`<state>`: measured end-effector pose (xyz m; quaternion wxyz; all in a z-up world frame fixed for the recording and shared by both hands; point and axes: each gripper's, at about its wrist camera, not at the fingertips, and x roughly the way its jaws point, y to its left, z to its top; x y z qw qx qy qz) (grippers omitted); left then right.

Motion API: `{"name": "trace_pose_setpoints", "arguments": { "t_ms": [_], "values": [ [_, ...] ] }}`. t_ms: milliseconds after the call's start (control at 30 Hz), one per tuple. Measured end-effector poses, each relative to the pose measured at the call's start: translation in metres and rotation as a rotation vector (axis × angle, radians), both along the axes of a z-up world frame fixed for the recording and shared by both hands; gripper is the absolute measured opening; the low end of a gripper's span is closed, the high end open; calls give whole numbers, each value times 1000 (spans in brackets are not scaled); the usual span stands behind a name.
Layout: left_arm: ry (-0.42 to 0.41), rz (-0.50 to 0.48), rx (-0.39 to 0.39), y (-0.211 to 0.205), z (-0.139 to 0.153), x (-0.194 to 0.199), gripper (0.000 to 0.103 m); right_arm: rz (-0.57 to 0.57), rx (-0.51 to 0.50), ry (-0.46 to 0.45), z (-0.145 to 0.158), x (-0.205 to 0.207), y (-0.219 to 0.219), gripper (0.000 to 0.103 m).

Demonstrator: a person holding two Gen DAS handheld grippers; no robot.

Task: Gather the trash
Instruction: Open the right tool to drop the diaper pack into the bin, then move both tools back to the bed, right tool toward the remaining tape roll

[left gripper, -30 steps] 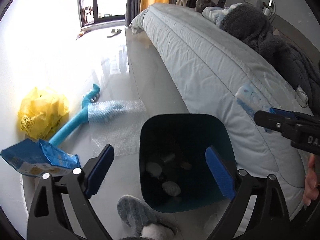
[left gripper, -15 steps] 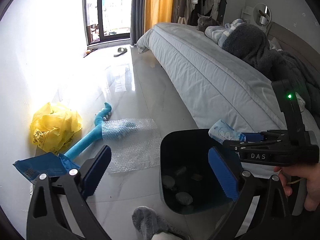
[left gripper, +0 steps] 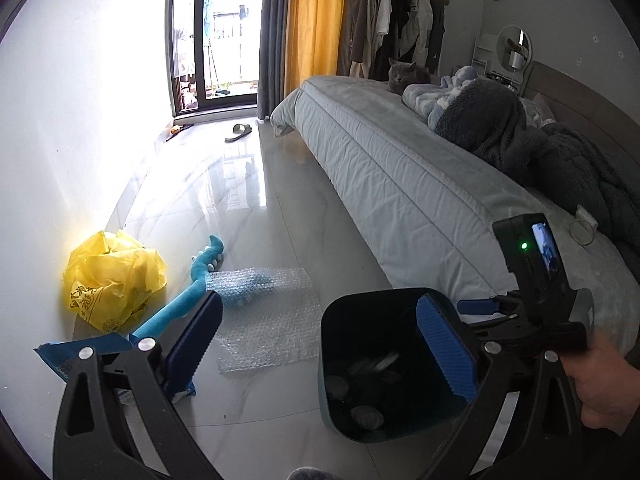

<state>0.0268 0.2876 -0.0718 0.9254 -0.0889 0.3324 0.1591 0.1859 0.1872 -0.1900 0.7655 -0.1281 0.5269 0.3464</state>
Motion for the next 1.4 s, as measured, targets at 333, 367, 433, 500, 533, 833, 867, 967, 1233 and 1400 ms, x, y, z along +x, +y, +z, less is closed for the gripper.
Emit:
{"name": "trace_pose_setpoints", "arguments": {
  "t_ms": [333,367,433,500,533,833,867,967,1233,1400],
  "values": [
    [-166,-15,-4,-18,53,4,99,75,64,-90,50,-12,-16,73],
    [-172,-11,1,-20,57,5,99,83,68,-103,55,-14,-19,74],
    [-205,-8,-4,-24,66,6,99,95,72,-132,64,-16,-28,74],
    [-227,-9,-4,-31,74,10,99,99,79,-150,71,-15,-39,74],
    [-234,-15,-1,-33,77,11,99,96,81,-161,74,-14,-45,74],
    [-244,-87,7,-77,96,38,99,16,155,-252,106,0,-105,74],
    [-248,-98,7,-82,98,41,99,5,162,-263,109,2,-112,74],
    [-247,-141,27,-102,100,49,99,-23,172,-296,117,7,-133,74],
    [-233,-208,1,-133,96,65,99,-115,202,-351,135,22,-183,74],
    [-224,-238,12,-151,94,74,99,-152,190,-378,138,24,-207,74]
  ]
}}
